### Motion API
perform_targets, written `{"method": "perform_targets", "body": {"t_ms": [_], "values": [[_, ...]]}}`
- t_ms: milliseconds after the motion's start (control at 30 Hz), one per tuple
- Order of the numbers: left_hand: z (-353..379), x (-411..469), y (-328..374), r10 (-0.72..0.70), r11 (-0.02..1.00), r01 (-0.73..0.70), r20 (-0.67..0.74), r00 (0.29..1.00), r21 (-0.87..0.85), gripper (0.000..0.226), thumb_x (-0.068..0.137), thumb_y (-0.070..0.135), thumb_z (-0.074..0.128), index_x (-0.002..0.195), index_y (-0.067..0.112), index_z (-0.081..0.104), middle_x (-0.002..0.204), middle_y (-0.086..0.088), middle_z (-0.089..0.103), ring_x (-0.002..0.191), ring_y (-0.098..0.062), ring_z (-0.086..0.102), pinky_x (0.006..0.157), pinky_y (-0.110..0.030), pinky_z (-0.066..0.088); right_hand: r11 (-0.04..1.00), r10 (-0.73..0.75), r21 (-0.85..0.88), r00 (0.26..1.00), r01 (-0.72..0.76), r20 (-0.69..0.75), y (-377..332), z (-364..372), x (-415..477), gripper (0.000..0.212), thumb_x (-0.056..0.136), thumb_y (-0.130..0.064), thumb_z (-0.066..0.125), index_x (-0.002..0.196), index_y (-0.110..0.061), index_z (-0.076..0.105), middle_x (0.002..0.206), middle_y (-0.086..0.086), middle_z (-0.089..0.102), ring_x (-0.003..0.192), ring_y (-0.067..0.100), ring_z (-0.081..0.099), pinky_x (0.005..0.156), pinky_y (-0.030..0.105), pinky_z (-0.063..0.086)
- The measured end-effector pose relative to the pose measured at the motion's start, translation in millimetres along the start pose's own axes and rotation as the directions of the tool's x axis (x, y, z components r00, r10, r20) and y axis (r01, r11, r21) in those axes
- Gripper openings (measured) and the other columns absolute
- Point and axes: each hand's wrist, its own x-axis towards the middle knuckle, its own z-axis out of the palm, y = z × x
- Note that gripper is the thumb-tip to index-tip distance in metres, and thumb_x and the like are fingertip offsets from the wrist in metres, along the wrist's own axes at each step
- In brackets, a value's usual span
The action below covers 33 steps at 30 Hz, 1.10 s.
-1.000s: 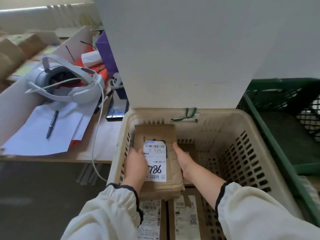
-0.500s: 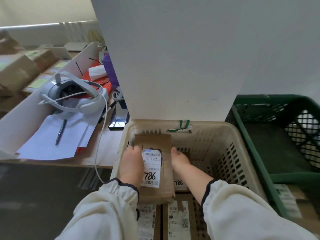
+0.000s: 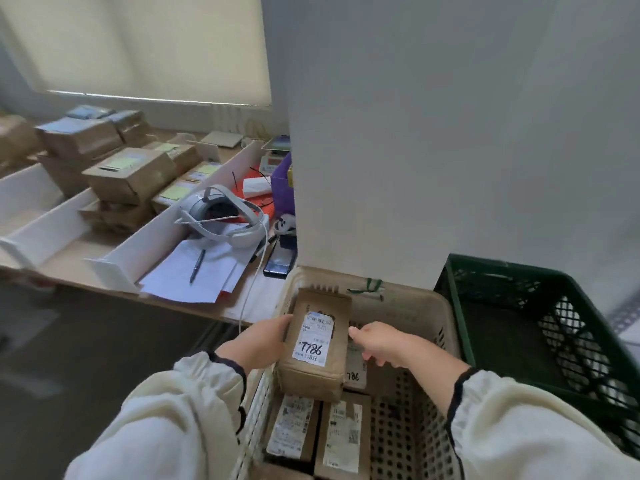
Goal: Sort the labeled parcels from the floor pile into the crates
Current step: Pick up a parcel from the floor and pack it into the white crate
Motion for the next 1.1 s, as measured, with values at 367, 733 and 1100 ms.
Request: {"method": "perform_targets", "body": {"t_ms": [367,733,1100], "values": [[-33,-128,-59,-0.138,0.989,0.126,-0.196,0.971,-0.074,0.054,0.093,0.016,0.053,0.143,0.025,0.036,0.14,-0.002,0.049,0.126,-0.02,0.049,0.106,-0.032,0.041,0.99,-0.114,-0.084,0.993,0.114,0.001,-71,36,-77,0.053,0.101,-0.041,0.032,0.141,-0.008,0.036,0.131,0.011,0.055,0.101,0.024,0.057,0.067,0.028,0.05],[39,-397,-180,-0.499,0.857,0.42,-0.279,0.821,-0.297,0.058,0.093,0.029,0.051,0.148,0.024,0.03,0.145,-0.002,0.043,0.131,-0.019,0.044,0.105,-0.028,0.037,0.867,-0.398,-0.222,0.888,0.446,0.231,-171,220,-231,0.05,0.099,-0.043,0.037,0.137,-0.012,0.041,0.126,0.008,0.059,0.111,0.032,0.06,0.097,0.047,0.045],[197,-777,-278,-0.955,0.295,0.705,-0.179,0.236,-0.645,0.051,0.093,0.035,0.053,0.141,0.019,0.043,0.139,-0.006,0.051,0.126,-0.022,0.049,0.099,-0.024,0.038,0.396,-0.533,-0.35,0.523,0.849,0.665,-258,520,-433,0.027,0.097,-0.033,0.039,0.105,-0.013,0.054,0.092,0.001,0.056,0.068,0.019,0.052,0.052,0.021,0.034]]}}
